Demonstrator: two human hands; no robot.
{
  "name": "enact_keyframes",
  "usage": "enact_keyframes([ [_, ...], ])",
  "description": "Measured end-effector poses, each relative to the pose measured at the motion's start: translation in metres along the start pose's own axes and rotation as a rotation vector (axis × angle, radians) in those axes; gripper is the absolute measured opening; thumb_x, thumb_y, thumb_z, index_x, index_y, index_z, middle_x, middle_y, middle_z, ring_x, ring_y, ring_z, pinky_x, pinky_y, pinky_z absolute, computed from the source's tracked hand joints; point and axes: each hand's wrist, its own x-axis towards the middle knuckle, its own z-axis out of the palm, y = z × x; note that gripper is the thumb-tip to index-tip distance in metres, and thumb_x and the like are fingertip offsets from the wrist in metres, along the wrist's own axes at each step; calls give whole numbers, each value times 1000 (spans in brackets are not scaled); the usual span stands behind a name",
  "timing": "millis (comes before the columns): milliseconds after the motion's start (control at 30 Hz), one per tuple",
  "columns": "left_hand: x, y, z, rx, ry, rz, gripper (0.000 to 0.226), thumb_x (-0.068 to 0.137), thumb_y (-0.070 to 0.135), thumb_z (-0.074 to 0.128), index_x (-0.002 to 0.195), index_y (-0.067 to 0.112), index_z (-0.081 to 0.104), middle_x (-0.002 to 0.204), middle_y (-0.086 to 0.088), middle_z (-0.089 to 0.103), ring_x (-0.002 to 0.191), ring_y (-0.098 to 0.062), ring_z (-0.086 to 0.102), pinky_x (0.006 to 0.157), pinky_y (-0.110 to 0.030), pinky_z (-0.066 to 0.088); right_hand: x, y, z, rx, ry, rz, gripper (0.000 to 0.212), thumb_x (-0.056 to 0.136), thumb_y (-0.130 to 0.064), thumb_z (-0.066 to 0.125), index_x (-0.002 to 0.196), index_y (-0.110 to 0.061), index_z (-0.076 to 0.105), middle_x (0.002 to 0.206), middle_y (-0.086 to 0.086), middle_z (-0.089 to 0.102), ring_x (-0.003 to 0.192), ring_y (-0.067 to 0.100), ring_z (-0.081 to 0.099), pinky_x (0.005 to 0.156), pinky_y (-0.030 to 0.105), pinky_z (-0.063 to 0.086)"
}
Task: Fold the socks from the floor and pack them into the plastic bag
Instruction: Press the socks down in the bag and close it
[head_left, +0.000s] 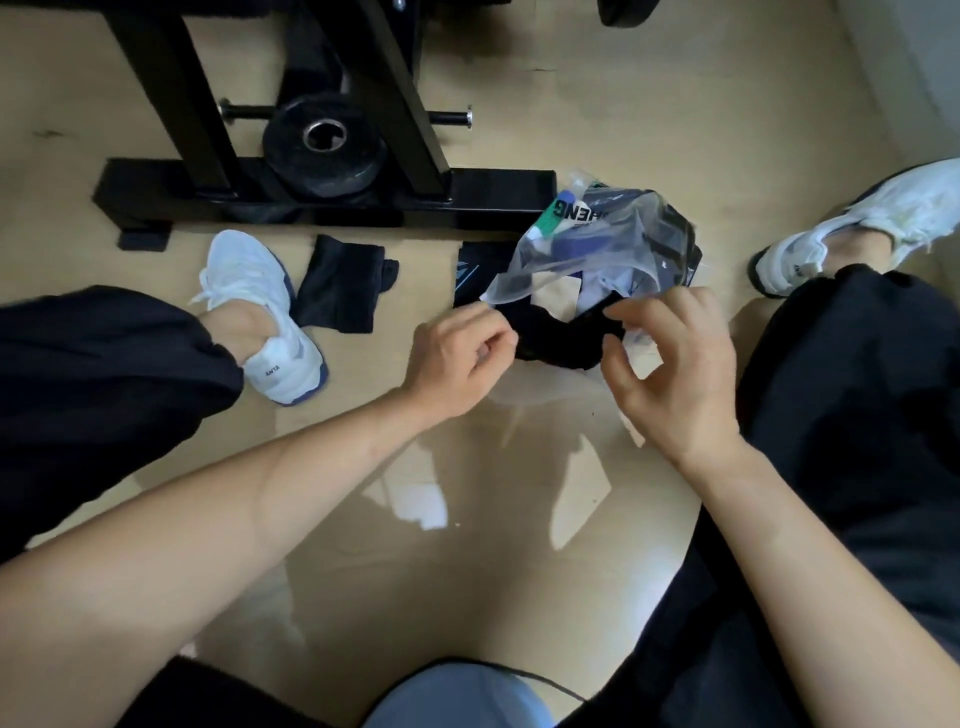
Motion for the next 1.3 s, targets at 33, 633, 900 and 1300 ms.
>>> enact_keyframes([
  [33, 4, -13, -3, 38, 58, -120, 23, 94, 18, 55, 73, 11, 63, 68, 3, 57, 60, -16, 50, 51, -36, 39, 2, -4, 3, -24, -15, -18, 20, 85, -14, 67, 104, -8, 70, 96, 7, 60, 92, 31, 51, 79, 41, 43],
  [633, 54, -131, 86, 148, -368, -885, 26, 84, 24, 79, 99, 8, 65, 107, -15, 70, 106, -34, 64, 76, -35, 48, 35, 43, 64, -800, -1005, -36, 83, 79, -86, 32, 150, -45, 23, 144, 3, 46, 129, 38, 36, 110, 58, 22],
  [900, 39, -131, 7, 164, -239, -680, 25, 92, 31, 67, 90, 7, 64, 98, -11, 59, 85, -28, 54, 73, -33, 40, 37, 55, 53, -660, -991, 178, 77, 80, -87, 21, 144, -49, 37, 148, -2, 46, 136, 37, 31, 116, 54, 12],
  [1300, 58, -52, -127, 229, -580, -155, 19, 95, 27, 66, 112, 32, 72, 109, 13, 72, 98, -14, 61, 85, -32, 45, 20, 19, 16, -362, -839, 211, 50, 90, -60, 55, 134, -37, 56, 135, -4, 57, 126, 27, 43, 105, 44, 26],
])
